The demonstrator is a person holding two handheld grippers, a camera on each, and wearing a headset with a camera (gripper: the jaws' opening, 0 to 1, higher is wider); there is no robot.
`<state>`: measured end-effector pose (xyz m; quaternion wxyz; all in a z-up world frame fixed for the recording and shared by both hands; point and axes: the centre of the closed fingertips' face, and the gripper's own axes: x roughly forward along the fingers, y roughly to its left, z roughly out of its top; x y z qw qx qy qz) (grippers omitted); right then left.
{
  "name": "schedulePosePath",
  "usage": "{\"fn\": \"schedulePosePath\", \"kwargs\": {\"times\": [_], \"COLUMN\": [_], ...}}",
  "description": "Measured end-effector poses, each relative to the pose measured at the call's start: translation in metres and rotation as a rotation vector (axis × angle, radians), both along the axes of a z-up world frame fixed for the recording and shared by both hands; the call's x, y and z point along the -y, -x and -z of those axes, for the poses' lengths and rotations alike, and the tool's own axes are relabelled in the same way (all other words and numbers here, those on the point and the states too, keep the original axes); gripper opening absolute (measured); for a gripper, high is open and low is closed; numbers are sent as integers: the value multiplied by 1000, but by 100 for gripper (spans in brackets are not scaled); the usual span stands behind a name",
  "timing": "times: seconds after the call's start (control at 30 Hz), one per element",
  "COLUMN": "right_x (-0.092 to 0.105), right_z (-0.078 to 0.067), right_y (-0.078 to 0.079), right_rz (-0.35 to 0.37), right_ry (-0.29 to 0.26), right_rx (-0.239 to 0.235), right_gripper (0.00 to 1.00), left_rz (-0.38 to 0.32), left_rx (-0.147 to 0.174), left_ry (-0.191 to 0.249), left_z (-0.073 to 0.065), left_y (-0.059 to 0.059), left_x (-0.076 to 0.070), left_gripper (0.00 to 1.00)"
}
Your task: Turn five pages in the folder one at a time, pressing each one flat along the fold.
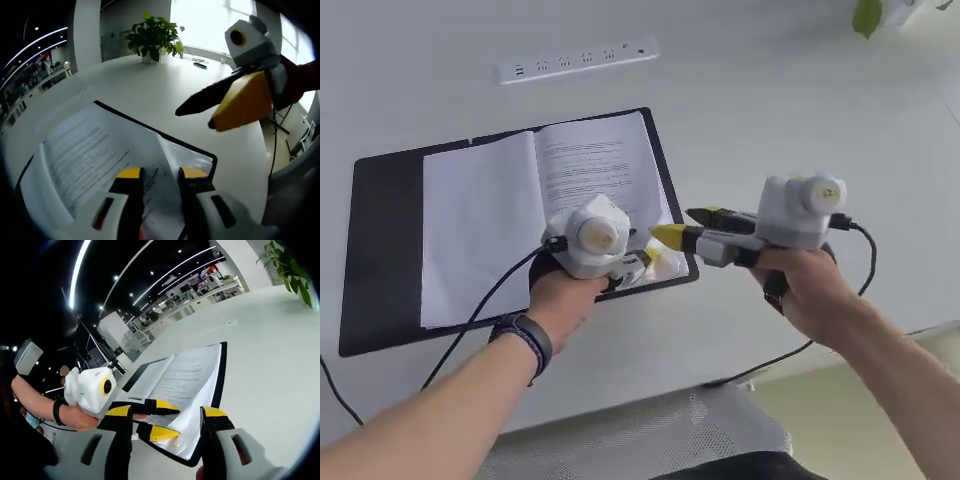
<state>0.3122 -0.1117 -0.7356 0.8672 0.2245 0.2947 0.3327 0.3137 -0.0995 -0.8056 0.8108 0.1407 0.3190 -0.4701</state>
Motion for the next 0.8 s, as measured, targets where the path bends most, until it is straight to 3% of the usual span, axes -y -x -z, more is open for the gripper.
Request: {"fn": "schedulePosePath", "kwargs": {"times": [0.13, 0.27, 0.33, 0.5, 0.7, 0.8], "right_x": [-4, -9, -9, -11, -13, -13], "right_z": [9, 17, 22, 30, 36, 42], "right_y": [-9, -14, -16, -19, -22, -21], "right_rz": [0, 47, 48, 70, 101, 106], "right_ry": [-13, -153, -137, -170, -203, -183], "right_rx": [-29, -119, -114, -150, -184, -205], "right_gripper": [49, 46, 44, 38, 24, 17], "left_rz": [-2, -5, -8, -8, -5, -8], "left_rx": [0, 4, 3, -1, -6, -7], "left_ry": [2, -2, -3, -4, -11, -7], "left_z": [0, 0, 0, 0, 1, 0], "left_y": [0, 1, 1, 1, 2, 2], "left_x": [1, 1, 1, 1, 1, 1], "left_gripper": [28, 28, 28, 28, 28, 28]}}
